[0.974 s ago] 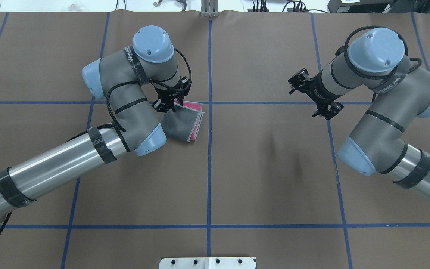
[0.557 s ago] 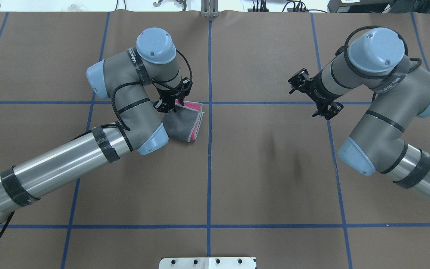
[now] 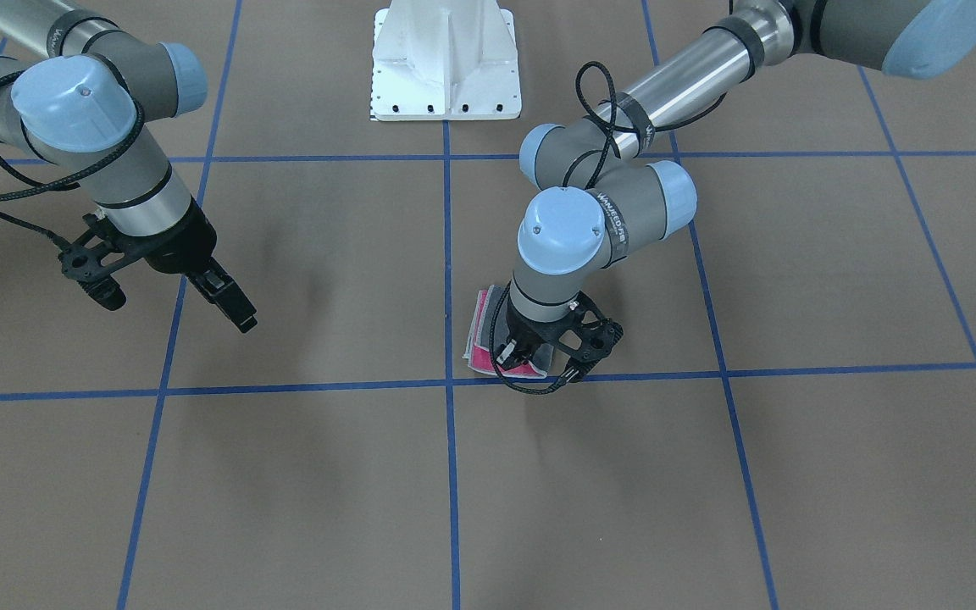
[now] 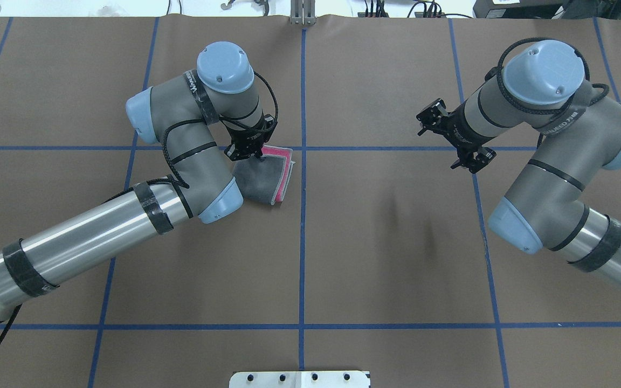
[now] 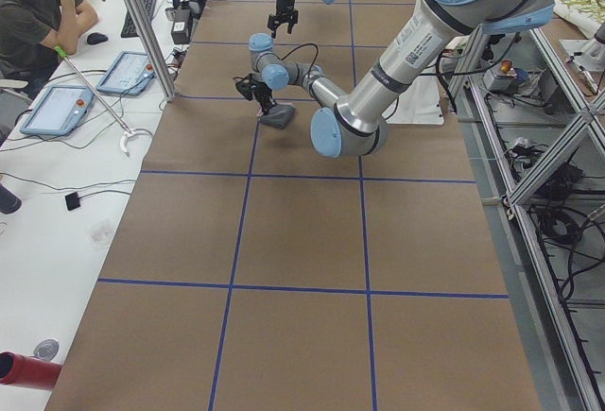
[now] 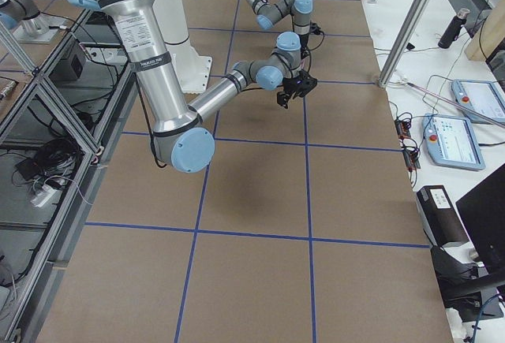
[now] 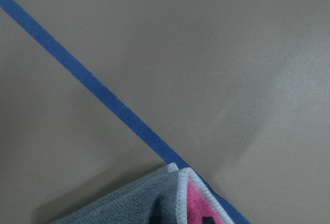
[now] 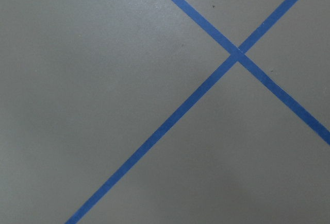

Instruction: Fold towel twice with both arms

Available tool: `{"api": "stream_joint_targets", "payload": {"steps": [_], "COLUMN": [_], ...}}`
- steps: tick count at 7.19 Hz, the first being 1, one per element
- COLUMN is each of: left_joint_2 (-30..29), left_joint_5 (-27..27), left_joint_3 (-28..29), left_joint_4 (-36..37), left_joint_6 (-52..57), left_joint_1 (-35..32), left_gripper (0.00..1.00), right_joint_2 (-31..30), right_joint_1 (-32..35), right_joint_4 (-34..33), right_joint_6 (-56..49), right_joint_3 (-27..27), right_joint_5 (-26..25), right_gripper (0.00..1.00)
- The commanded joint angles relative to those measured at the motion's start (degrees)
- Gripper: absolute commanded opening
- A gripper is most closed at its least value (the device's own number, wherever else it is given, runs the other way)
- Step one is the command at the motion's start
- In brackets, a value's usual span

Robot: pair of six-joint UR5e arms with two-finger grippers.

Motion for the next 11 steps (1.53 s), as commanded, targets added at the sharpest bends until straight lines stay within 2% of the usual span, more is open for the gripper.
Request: {"api": "stream_joint_targets", "payload": {"steps": [1,7,8,9,10,11], "left_joint_2": [-0.3,-1.1,-1.2,-1.6,-1.7,-1.9], "left_joint_5": [0.0,1.1,2.3,3.5,3.5,3.4], "left_joint_3": [0.0,1.5,2.6,4.0,4.5,4.5], "left_joint_4": [-0.1,-1.9,-3.7,-5.5,-7.2,-8.4], "left_joint_6": [0.1,0.2,0.1,0.1,-0.1,-0.2], "left_joint_1": [-0.1,-0.9,-0.9,-1.2,-2.3,-2.9], "left_gripper": [0.00,0.00,0.48,0.89,1.00,1.00], "right_joint_2": [0.0,-0.2,-0.3,-0.4,-0.4,-0.4], "right_joint_1": [0.0,-0.2,-0.2,-0.3,-0.4,-0.4], "right_joint_4": [0.0,0.0,0.0,0.0,0.0,0.0], "right_joint_6": [0.1,0.2,0.2,0.2,0.2,0.2], "right_joint_3": [0.0,0.0,-0.1,-0.1,-0.1,-0.1], "right_joint_5": [0.0,-0.1,-0.1,-0.2,-0.2,-0.2], "right_gripper": [1.00,1.00,1.00,1.00,1.00,1.00]}}
